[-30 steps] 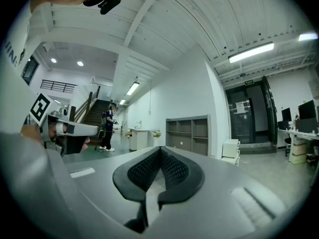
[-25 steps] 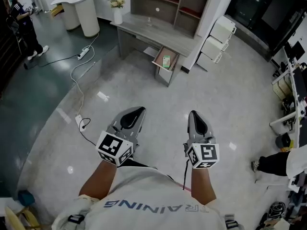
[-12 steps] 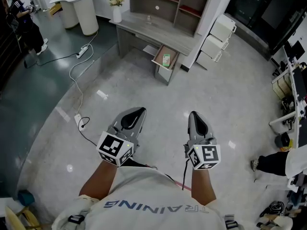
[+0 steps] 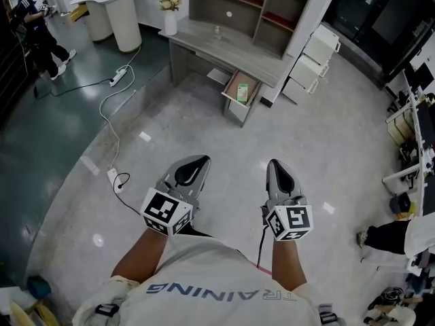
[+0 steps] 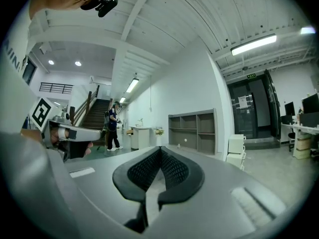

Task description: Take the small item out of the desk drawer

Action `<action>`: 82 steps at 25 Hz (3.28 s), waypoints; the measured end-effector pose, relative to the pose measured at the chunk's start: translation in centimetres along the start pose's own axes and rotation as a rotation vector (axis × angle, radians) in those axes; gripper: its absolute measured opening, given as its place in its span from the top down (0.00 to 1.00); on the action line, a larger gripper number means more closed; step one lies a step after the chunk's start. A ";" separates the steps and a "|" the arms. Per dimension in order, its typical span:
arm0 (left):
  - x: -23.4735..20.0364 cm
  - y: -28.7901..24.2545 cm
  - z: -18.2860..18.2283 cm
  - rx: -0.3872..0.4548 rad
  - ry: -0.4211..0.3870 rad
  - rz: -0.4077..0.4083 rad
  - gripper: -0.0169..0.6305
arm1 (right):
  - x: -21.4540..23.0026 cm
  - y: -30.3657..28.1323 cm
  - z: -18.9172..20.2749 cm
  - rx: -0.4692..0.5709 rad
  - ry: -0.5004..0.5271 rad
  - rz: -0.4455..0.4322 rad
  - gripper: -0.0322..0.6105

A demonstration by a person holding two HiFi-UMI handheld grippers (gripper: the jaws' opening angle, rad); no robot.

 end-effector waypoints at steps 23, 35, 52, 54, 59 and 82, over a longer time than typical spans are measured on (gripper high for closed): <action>-17.3 -4.6 -4.7 -0.001 0.041 0.023 0.98 | -3.5 -15.7 -1.6 -0.076 0.016 0.043 0.92; -23.0 -12.3 -6.8 0.006 0.052 -0.076 0.98 | 1.9 -26.9 -1.4 -0.072 0.008 -0.042 0.92; -24.3 -30.7 -8.1 -0.060 0.018 -0.053 0.98 | 17.7 -35.8 2.4 -0.109 -0.071 0.007 0.92; -24.6 -32.4 -8.3 -0.073 0.003 -0.050 0.98 | 19.1 -36.9 2.9 -0.110 -0.084 0.011 0.92; -25.3 -35.9 -9.4 -0.089 -0.027 -0.031 0.98 | 21.2 -38.4 3.7 -0.109 -0.119 0.024 0.92; -42.7 -52.6 -11.0 -0.243 0.077 0.355 0.98 | 19.4 -50.5 3.9 -0.237 -0.155 0.433 0.92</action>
Point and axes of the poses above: the fingertips, and each gripper's own axes: y backward along the fingers, x to its right, z out of its underside, the point moved 10 cm from there along y, backward along the fingers, and after that the axes turned 10 degrees about y, right-handed, at the moved point
